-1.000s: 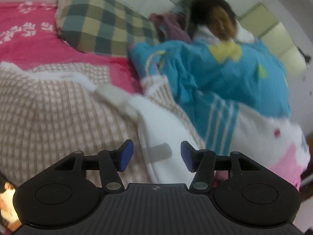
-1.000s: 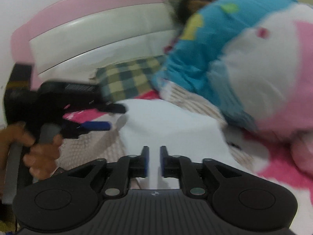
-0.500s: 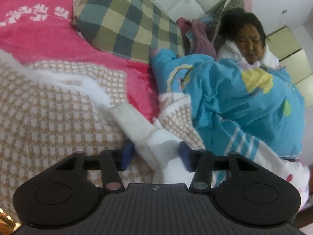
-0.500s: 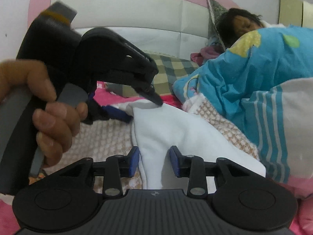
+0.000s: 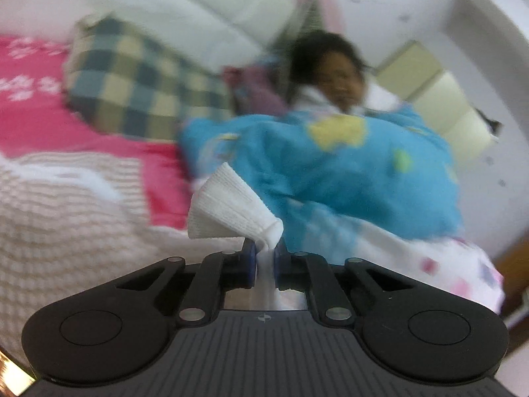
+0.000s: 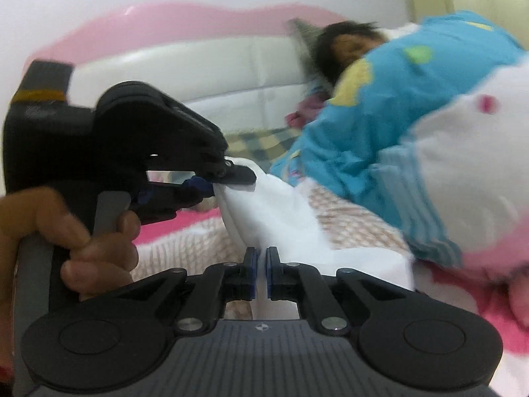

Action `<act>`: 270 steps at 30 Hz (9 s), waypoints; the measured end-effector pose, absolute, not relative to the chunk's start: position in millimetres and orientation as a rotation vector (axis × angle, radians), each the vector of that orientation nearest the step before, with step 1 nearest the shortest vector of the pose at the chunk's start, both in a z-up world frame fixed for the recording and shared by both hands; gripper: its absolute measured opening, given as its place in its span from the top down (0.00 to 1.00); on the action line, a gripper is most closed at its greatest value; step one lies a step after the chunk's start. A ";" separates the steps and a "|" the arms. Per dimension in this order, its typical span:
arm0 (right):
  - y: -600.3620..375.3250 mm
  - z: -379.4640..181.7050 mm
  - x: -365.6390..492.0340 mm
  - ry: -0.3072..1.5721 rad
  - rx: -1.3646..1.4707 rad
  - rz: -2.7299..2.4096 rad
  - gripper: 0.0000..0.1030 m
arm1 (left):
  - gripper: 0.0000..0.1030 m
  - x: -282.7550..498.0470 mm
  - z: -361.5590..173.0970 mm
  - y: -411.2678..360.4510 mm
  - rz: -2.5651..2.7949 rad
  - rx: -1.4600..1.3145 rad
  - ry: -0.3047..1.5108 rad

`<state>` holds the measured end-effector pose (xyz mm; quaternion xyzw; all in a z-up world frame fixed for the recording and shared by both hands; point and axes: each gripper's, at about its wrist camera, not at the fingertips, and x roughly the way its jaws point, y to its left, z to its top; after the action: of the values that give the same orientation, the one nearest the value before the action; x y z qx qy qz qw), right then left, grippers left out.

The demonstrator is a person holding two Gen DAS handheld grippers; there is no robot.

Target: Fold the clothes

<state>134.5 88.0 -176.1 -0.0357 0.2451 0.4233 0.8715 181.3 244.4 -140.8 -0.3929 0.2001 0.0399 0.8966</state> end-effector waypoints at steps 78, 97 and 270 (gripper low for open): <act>-407.9 -277.9 106.0 0.997 0.030 -0.167 0.97 | 0.32 113.0 -227.9 19.9 -0.239 0.138 0.956; -386.8 -222.7 116.1 0.924 -0.045 -0.221 0.85 | 0.33 100.8 -248.3 38.1 -0.279 0.155 1.000; -364.9 -220.7 147.9 0.858 0.011 0.343 0.79 | 0.57 158.7 -229.8 6.9 -0.015 0.031 0.692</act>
<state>147.9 -364.9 -220.7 0.0055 0.4138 0.1656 0.8952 158.7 6.9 -229.8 0.0150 0.3390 -0.0072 0.9406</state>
